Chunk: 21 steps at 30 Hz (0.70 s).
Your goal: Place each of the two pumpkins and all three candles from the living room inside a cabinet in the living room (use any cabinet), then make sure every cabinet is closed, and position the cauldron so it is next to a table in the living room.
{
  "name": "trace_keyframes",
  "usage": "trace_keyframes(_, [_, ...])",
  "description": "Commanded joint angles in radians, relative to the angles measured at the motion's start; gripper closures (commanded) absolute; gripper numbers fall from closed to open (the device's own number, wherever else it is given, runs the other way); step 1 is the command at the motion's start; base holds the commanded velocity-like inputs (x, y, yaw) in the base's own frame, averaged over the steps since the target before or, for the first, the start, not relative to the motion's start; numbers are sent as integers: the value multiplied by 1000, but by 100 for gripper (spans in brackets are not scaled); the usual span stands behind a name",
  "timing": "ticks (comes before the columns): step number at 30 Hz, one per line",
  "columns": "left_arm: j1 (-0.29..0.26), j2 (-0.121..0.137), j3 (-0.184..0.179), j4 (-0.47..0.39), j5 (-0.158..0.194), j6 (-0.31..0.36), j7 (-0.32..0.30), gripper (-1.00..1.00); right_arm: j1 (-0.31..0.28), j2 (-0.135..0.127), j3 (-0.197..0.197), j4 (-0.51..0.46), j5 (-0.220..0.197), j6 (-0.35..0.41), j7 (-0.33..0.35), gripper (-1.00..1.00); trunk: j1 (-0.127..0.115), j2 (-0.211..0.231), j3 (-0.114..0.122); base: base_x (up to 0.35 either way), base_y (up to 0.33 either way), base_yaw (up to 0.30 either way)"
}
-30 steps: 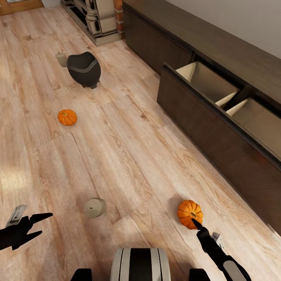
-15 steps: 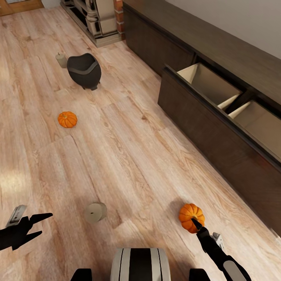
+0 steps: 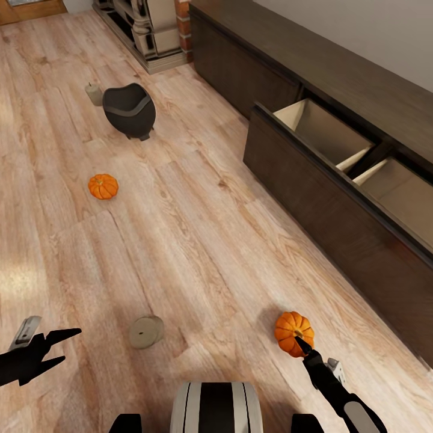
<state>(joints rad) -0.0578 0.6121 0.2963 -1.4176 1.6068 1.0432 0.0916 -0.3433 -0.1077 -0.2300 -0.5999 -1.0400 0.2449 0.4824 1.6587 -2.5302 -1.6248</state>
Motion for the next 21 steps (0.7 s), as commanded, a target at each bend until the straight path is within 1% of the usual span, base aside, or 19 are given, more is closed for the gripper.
trace_keyframes(1, [0, 0, 0, 0, 10, 4, 10, -100, 0, 0, -3, 0, -9, 10, 2, -100, 0, 0, 0, 2, 0, 0])
trace_keyframes(16, [0, -2, 0, 0, 10, 4, 10, -100, 0, 1, -3, 0, -9, 9, -4, -100, 0, 0, 0, 20, 0, 0])
trace_keyframes(21, [0, -2, 0, 0, 10, 4, 10, -100, 0, 2, -3, 0, -9, -24, -10, -100, 0, 0, 0, 13, 0, 0])
